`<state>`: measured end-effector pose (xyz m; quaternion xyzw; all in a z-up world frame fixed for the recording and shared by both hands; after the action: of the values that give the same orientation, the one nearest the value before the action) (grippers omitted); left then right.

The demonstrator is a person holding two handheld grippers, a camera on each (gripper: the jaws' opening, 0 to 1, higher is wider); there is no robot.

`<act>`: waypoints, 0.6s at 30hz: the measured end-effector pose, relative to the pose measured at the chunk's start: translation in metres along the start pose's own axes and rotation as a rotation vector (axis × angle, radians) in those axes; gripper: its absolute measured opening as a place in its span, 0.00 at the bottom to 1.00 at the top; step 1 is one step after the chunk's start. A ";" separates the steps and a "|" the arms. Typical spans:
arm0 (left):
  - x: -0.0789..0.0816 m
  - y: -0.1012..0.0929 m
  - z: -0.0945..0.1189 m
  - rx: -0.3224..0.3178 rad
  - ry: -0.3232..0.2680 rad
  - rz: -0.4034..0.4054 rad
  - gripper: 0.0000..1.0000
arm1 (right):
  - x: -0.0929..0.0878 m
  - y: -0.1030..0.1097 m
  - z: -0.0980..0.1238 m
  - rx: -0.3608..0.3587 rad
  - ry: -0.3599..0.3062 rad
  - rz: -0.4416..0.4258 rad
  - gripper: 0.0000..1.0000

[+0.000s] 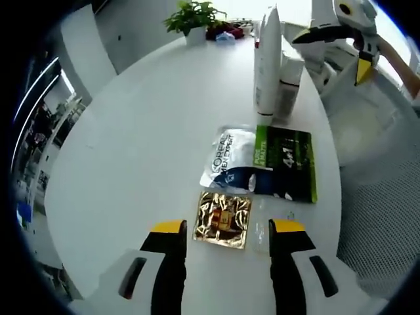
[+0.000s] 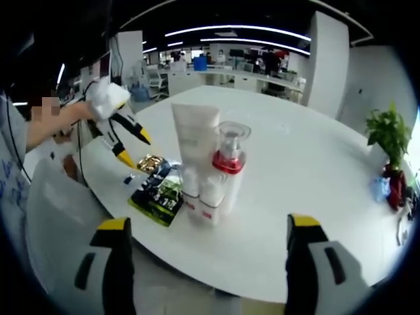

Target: Arrange the skincare products in the storage area until every visible bottle or jar stands upright without overlapping.

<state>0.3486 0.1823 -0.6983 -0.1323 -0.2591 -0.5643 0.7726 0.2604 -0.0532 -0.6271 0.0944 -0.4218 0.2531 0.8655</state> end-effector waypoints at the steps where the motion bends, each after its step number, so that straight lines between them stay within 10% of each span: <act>1: 0.001 -0.001 0.002 0.005 -0.004 -0.005 0.49 | 0.001 0.000 0.000 0.000 -0.002 0.003 0.98; 18: 0.002 -0.007 0.034 0.100 -0.058 0.069 0.61 | 0.008 0.008 0.006 -0.002 -0.021 0.028 0.99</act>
<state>0.3340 0.1956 -0.6699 -0.1183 -0.3046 -0.5196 0.7895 0.2568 -0.0461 -0.6180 0.0903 -0.4324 0.2638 0.8575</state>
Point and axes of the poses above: the point that each gripper's makers call its tool centre point, and the gripper's own axes: z roughly backward along the fingers, y roughly to its left, x roughly out of its top, the point moved 1 cm from there along z, roughly backward along the fingers
